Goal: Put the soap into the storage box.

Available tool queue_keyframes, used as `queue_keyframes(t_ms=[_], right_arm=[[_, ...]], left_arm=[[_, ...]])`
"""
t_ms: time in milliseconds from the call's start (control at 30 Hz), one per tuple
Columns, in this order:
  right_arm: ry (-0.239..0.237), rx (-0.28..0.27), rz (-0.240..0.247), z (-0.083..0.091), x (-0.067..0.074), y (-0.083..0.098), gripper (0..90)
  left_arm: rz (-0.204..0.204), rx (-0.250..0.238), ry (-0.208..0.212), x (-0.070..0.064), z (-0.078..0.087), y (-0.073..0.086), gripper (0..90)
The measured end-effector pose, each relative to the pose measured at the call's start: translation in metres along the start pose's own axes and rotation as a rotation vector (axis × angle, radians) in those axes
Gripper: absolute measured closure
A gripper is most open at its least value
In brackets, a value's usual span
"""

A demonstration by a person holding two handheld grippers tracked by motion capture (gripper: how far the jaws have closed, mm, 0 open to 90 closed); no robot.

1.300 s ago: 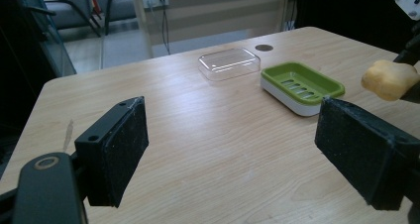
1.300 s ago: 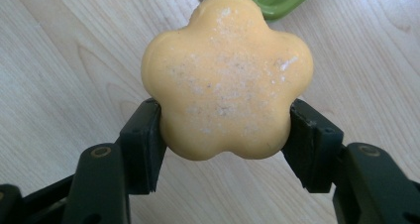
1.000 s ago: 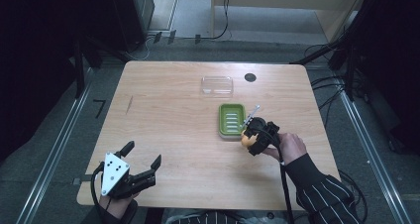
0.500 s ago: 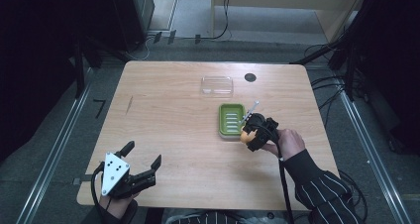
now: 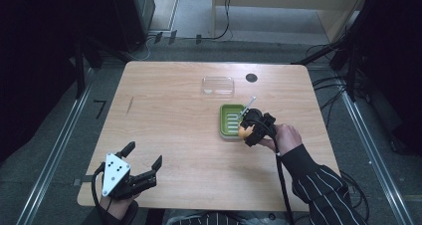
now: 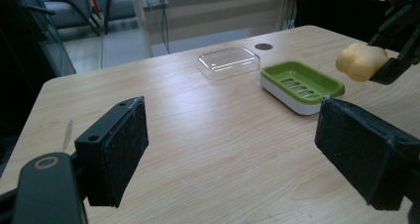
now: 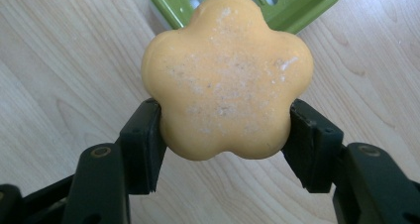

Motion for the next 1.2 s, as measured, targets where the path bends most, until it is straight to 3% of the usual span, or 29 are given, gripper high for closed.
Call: queue_keyframes(t_ms=[1200], right_arm=[[0.008,-0.026,0.0,-0.014,-0.01,-0.034,39.8]], left_arm=[[-0.001,-0.001,0.002,0.0,0.0,0.0,13.7]])
Point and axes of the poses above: each handheld gripper's, and its own axes: z roughly backward along the jaws, y roughly out of its underside, x roughly to its left, the point moved 2 cm from there along -z, roughly forward along the jaws, and after that the axes turned 13 degrees about y, right-handed, at the moved point
